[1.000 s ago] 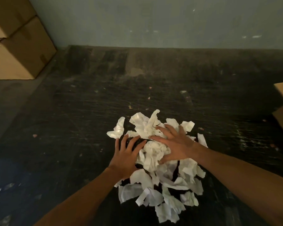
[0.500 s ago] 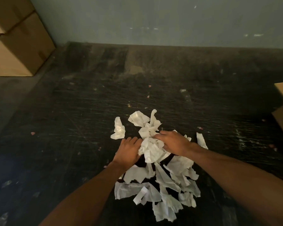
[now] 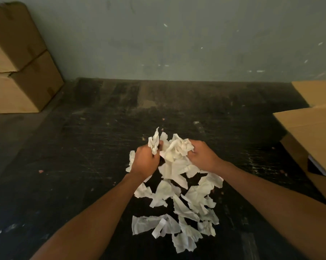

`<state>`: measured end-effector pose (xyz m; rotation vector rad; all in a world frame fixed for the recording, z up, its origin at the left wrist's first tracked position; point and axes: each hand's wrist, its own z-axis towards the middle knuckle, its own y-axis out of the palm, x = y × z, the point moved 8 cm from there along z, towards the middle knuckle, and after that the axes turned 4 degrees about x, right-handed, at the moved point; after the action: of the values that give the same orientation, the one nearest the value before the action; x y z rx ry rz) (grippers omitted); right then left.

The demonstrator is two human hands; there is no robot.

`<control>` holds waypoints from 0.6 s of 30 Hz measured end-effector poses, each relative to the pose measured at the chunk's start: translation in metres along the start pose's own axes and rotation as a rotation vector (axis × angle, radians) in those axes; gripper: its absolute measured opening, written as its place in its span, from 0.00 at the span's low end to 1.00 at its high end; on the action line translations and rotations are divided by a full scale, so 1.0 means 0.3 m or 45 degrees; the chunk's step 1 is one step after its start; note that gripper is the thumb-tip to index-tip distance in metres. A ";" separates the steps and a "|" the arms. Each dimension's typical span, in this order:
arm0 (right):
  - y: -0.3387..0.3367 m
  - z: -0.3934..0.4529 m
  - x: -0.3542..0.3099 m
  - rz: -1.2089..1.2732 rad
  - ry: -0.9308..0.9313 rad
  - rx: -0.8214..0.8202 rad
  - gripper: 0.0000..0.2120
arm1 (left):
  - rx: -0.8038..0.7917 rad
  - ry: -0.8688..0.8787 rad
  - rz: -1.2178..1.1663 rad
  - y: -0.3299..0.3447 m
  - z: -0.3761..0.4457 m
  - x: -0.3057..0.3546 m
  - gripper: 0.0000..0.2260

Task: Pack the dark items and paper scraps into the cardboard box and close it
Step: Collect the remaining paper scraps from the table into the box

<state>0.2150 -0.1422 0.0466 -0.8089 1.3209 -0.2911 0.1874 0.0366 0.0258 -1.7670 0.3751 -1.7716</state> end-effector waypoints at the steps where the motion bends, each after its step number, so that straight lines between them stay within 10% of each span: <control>1: -0.033 -0.010 -0.018 0.033 0.027 0.035 0.08 | 0.020 -0.009 -0.050 -0.019 0.000 0.013 0.21; 18: -0.619 -0.345 -0.029 -0.260 0.223 0.580 0.10 | 0.098 0.257 -0.006 -0.020 -0.019 0.405 0.17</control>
<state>0.1620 -0.3040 0.1742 -0.5376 1.2671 -0.8091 0.1889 -0.0315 0.1266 -1.5428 0.3800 -1.9474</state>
